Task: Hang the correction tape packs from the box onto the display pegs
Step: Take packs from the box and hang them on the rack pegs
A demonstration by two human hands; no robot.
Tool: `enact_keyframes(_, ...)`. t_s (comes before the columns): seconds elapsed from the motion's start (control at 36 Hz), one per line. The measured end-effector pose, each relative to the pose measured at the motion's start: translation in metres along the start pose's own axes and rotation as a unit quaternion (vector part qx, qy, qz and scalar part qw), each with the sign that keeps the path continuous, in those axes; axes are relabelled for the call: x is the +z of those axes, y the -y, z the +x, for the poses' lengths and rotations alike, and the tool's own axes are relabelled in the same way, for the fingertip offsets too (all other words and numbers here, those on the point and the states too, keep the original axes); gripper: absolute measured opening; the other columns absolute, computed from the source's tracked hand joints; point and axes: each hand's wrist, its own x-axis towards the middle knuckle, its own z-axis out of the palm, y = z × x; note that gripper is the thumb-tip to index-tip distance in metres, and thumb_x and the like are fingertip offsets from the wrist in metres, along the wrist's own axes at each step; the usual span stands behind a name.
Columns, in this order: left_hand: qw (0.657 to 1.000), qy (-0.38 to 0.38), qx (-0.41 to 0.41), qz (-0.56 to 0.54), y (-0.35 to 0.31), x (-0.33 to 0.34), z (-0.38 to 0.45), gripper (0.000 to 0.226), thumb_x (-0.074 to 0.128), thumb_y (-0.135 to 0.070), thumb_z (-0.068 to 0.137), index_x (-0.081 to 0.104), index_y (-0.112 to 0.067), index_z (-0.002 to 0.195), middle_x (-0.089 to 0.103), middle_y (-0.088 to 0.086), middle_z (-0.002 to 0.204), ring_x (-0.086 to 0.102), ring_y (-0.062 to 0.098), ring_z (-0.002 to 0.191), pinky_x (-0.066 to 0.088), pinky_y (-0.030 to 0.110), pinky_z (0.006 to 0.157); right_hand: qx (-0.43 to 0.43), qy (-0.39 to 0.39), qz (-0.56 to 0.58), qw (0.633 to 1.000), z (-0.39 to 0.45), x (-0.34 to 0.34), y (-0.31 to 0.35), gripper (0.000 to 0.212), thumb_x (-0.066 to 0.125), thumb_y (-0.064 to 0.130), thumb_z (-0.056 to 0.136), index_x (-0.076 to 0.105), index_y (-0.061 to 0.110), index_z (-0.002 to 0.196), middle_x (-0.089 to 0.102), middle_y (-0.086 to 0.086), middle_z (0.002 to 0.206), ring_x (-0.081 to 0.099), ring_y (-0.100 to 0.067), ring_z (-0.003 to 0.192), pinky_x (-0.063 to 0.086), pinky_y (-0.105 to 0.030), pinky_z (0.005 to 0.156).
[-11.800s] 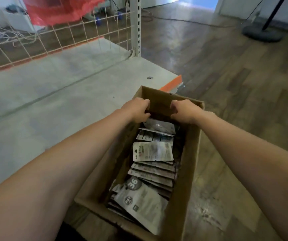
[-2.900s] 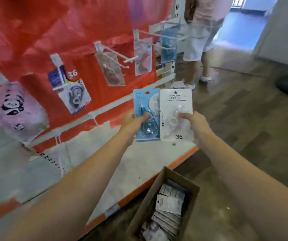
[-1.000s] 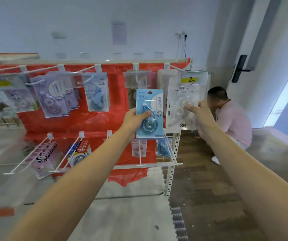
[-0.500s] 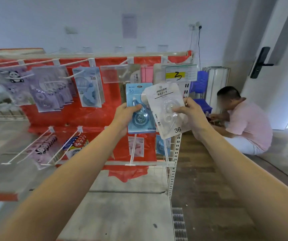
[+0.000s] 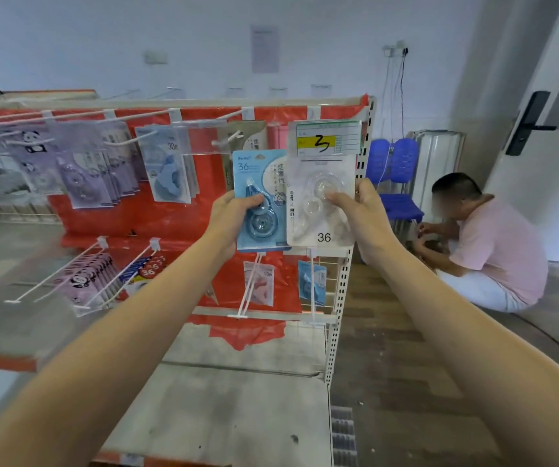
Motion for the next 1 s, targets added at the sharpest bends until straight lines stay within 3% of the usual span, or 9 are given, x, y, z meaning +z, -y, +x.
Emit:
enact_keyframes(0.06,1.0,-0.005,0.002,-0.003,0.0,0.0,-0.001,0.012,0.063,0.0,0.086,0.063,-0.013,0.086,0.071,0.003,0.08,0.068,0.02,0.075,0.057,0.042,0.079,-0.001,0.005,0.0,1.0,-0.001,-0.001,-0.002,0.032,0.061,0.02,0.092,0.049,0.003,0.115,0.054,-0.004,0.098,0.053,-0.009,0.076,0.047,-0.019,0.059)
enact_keyframes(0.14,1.0,-0.016,0.004,-0.005,-0.002,0.0,-0.003,0.011,0.064,-0.002,0.086,0.062,-0.012,0.087,0.071,0.003,0.08,0.069,0.021,0.074,0.058,0.043,0.078,-0.002,-0.017,-0.005,1.0,0.0,-0.008,-0.005,0.025,0.063,0.021,0.09,0.05,0.008,0.108,0.058,-0.005,0.1,0.057,-0.014,0.081,0.05,-0.026,0.066)
enact_keyframes(0.25,1.0,-0.011,0.003,-0.003,-0.004,-0.001,-0.005,0.009,0.063,-0.003,0.087,0.061,-0.011,0.09,0.073,0.0,0.072,0.071,0.018,0.067,0.06,0.037,0.065,-0.001,0.02,-0.039,0.999,-0.004,-0.01,-0.008,0.03,0.062,0.021,0.091,0.05,0.006,0.113,0.059,-0.002,0.099,0.057,-0.011,0.081,0.05,-0.027,0.074)
enact_keyframes(0.33,1.0,-0.012,0.004,0.007,-0.004,0.001,-0.006,0.009,0.063,-0.005,0.087,0.062,-0.013,0.09,0.073,0.001,0.077,0.071,0.02,0.073,0.059,0.041,0.072,-0.012,0.032,-0.055,0.998,-0.003,-0.009,-0.008,0.031,0.062,0.021,0.091,0.05,0.003,0.114,0.057,0.0,0.094,0.054,-0.007,0.077,0.046,-0.022,0.07)
enact_keyframes(0.42,1.0,-0.012,0.006,0.01,-0.003,0.003,-0.007,0.01,0.063,-0.004,0.086,0.064,-0.013,0.088,0.073,0.001,0.075,0.07,0.021,0.073,0.058,0.043,0.077,-0.021,0.024,-0.067,0.997,-0.002,-0.008,-0.006,0.036,0.062,0.023,0.091,0.048,0.0,0.115,0.055,-0.007,0.096,0.053,-0.015,0.082,0.048,-0.033,0.076)
enact_keyframes(0.67,1.0,-0.014,0.009,0.021,-0.005,0.01,-0.011,0.01,0.063,-0.005,0.087,0.064,-0.015,0.087,0.072,0.003,0.083,0.069,0.024,0.08,0.057,0.045,0.082,-0.009,0.007,-0.076,0.997,0.004,-0.005,-0.004,0.024,0.06,0.027,0.093,0.044,0.011,0.101,0.047,0.008,0.081,0.046,-0.006,0.072,0.037,-0.021,0.063)
enact_keyframes(0.81,0.999,-0.022,0.012,0.043,-0.008,0.009,-0.014,0.007,0.064,-0.007,0.089,0.063,-0.014,0.089,0.07,0.006,0.088,0.069,0.022,0.078,0.059,0.038,0.074,0.019,0.002,-0.1,0.995,0.024,-0.005,-0.005,0.03,0.06,0.031,0.093,0.045,0.01,0.107,0.049,0.005,0.088,0.049,-0.013,0.082,0.042,-0.031,0.075)
enact_keyframes(0.92,0.996,-0.056,0.015,0.071,-0.011,0.006,-0.016,0.01,0.065,-0.007,0.089,0.059,-0.012,0.097,0.067,0.001,0.086,0.065,0.014,0.071,0.056,0.025,0.057,0.031,0.006,-0.137,0.99,0.042,0.002,-0.008,0.049,0.058,0.03,0.095,0.039,0.001,0.13,0.052,-0.011,0.12,0.051,-0.025,0.108,0.041,-0.033,0.086)
enact_keyframes(1.0,0.994,-0.066,0.019,0.082,-0.011,0.002,-0.014,0.017,0.064,-0.007,0.089,0.058,-0.011,0.105,0.066,0.001,0.089,0.065,0.013,0.073,0.055,0.024,0.06,0.049,0.006,-0.16,0.986,0.05,0.007,-0.011,0.052,0.053,0.026,0.098,0.031,0.0,0.136,0.049,-0.018,0.131,0.05,-0.027,0.109,0.038,-0.032,0.082)
